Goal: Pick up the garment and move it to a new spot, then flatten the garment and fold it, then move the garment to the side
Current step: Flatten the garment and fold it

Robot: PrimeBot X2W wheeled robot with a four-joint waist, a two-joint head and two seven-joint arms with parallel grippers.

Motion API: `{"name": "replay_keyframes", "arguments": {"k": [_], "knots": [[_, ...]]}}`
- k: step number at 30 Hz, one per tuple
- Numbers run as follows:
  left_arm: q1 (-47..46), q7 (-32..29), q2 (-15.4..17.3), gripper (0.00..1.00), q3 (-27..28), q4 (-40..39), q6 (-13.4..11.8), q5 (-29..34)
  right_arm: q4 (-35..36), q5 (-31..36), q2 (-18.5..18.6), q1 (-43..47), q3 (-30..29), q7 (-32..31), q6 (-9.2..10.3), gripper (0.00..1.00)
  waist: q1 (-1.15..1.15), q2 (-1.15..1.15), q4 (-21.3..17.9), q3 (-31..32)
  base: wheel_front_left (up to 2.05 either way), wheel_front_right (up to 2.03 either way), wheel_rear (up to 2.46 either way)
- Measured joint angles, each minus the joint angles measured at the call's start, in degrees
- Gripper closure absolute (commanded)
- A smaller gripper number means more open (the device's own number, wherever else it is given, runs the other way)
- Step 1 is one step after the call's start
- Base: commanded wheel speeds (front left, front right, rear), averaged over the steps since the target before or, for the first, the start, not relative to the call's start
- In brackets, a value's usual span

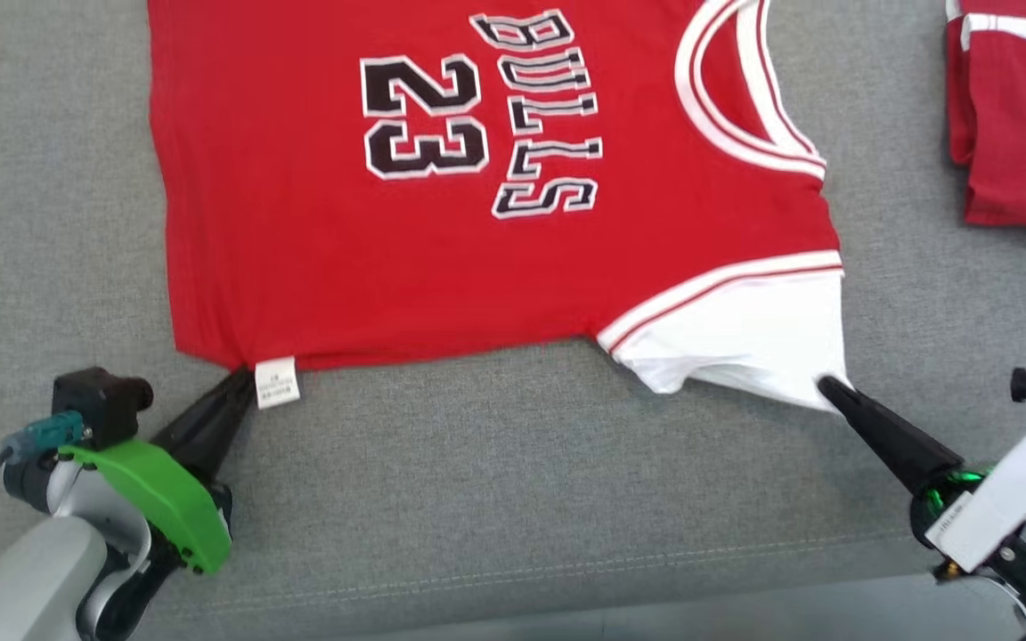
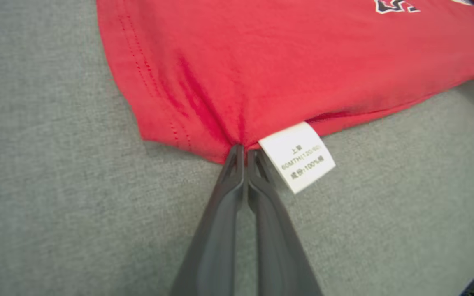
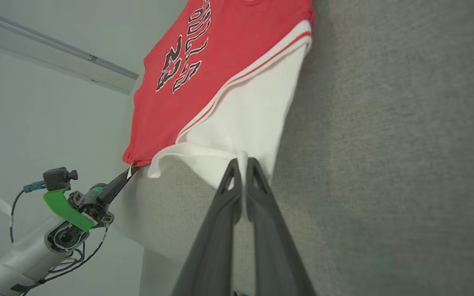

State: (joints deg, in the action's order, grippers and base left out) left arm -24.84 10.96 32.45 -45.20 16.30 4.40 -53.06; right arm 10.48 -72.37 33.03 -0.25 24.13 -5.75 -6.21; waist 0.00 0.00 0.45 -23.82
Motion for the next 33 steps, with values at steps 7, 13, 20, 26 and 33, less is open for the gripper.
{"name": "replay_keyframes", "arguments": {"k": [7, 13, 20, 26, 33], "knots": [[4.03, -4.99, 4.28, 1.00, -3.38, -2.48, 0.70, -0.58, 1.57, -6.46, 5.35, 9.17, -1.91, -4.52, 1.75, 1.00, 0.00, 0.00, -0.21, 4.41, 0.00, 0.00, 0.00], [7.56, -9.31, 5.93, 1.00, -5.44, -6.43, 0.90, -2.92, 3.43, -10.71, 8.20, 15.82, -2.22, -6.92, 2.27, 1.00, 0.00, 0.00, 0.93, 4.99, 0.00, 0.00, 0.00], [10.56, -11.50, 7.09, 1.00, -5.58, -11.20, 0.60, -5.65, 5.56, -12.38, 10.40, 17.28, -5.66, -6.89, 2.26, 1.00, 0.00, 0.00, 1.49, 4.63, 0.00, 0.00, 0.00], [10.78, -10.06, 6.66, 1.00, -3.35, -13.07, -0.98, -6.70, 6.33, -12.39, 11.33, 18.81, -4.92, -7.30, 2.21, 1.00, 0.00, 0.00, 2.54, 5.27, 0.00, 0.00, 0.00], [12.57, -9.84, 6.69, 1.00, -3.22, -14.35, -1.98, -7.42, 6.51, -12.33, 12.21, 19.62, -4.68, -7.91, 2.19, 1.00, 0.00, 0.00, 2.51, 5.95, 0.00, 0.00, 0.00]]}}
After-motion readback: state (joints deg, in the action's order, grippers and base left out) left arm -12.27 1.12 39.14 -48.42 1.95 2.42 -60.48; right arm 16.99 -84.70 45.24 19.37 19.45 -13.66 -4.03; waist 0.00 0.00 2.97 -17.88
